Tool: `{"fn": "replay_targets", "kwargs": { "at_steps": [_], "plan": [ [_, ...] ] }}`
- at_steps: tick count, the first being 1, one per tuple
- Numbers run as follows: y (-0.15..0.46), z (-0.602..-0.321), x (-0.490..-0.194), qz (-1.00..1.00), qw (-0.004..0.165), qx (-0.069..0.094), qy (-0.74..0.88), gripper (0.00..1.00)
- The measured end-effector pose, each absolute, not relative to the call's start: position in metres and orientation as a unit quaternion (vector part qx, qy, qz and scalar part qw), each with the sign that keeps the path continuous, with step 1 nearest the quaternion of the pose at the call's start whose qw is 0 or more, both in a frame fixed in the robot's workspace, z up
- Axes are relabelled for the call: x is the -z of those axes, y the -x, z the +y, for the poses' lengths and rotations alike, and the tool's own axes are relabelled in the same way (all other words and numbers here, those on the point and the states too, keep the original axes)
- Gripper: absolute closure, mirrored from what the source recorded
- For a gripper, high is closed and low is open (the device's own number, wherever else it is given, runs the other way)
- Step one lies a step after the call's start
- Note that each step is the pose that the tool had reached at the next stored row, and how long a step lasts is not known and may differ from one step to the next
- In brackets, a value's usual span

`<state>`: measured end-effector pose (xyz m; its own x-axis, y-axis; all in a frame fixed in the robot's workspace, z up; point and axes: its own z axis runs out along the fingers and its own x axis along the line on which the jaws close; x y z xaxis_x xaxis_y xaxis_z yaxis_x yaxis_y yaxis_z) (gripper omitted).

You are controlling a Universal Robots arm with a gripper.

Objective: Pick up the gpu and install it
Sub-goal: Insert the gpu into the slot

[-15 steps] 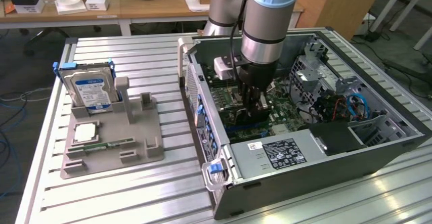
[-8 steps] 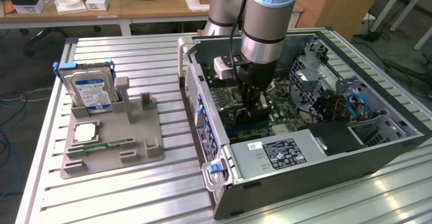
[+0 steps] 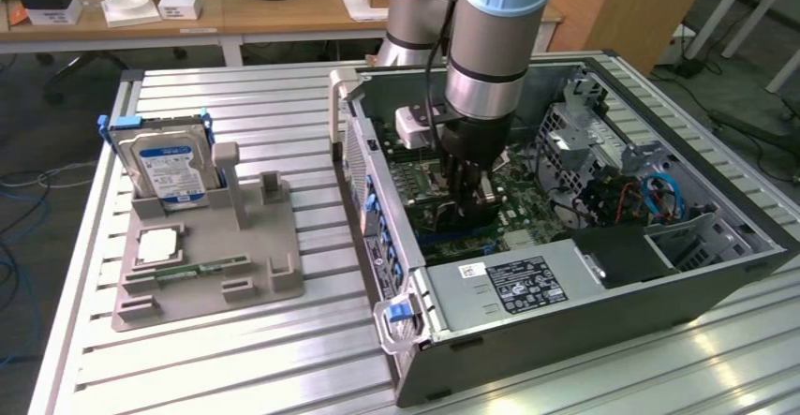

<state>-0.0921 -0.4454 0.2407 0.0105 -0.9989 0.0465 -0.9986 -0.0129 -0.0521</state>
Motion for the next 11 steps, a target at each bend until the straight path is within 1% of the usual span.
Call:
{"fn": "replay_targets", "kwargs": {
  "at_steps": [11],
  "plan": [
    [0.0923, -0.4453, -0.2394, 0.703, 0.002, 0.035, 0.711, 0.74]
  ]
}}
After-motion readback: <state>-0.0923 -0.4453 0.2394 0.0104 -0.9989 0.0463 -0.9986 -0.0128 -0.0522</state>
